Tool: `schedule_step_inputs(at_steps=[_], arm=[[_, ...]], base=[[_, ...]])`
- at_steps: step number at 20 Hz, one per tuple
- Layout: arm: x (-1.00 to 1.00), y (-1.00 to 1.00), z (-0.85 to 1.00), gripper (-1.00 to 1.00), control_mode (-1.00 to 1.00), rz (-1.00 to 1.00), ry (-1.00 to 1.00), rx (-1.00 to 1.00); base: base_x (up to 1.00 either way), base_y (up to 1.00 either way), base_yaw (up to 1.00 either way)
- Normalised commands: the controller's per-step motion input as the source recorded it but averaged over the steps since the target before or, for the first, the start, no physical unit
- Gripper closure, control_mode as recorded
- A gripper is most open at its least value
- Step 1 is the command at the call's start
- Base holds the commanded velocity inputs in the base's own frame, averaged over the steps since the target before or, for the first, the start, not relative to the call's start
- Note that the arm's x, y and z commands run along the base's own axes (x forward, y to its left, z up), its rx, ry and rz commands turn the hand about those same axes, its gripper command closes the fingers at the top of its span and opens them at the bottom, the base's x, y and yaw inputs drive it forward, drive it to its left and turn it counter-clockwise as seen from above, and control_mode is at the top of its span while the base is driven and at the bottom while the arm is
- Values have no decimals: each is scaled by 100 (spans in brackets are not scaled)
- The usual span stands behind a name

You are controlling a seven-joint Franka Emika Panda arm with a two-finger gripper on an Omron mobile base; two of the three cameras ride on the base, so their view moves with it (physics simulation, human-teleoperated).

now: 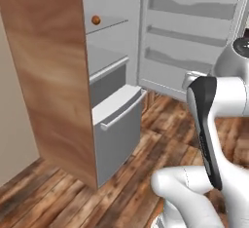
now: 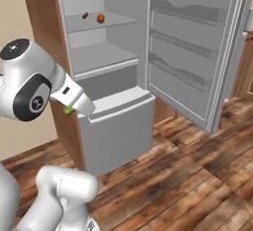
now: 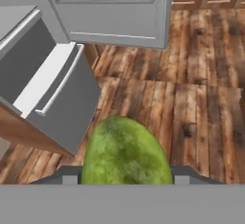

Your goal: Pick up each mango from the fridge and place one mango on each plate on the dining counter.

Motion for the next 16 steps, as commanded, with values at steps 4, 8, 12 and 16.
schedule_step_inputs(at_steps=[4, 8, 12, 16], arm=[[0, 0, 0, 100, 100, 0, 0, 0], [0, 0, 0, 100, 100, 0, 0, 0], [0, 0, 0, 100, 100, 0, 0, 0], [0, 0, 0, 100, 100, 0, 0, 0]], base=[[-89, 40, -58], [-96, 42, -58], [-100, 30, -54], [-100, 1, -41]])
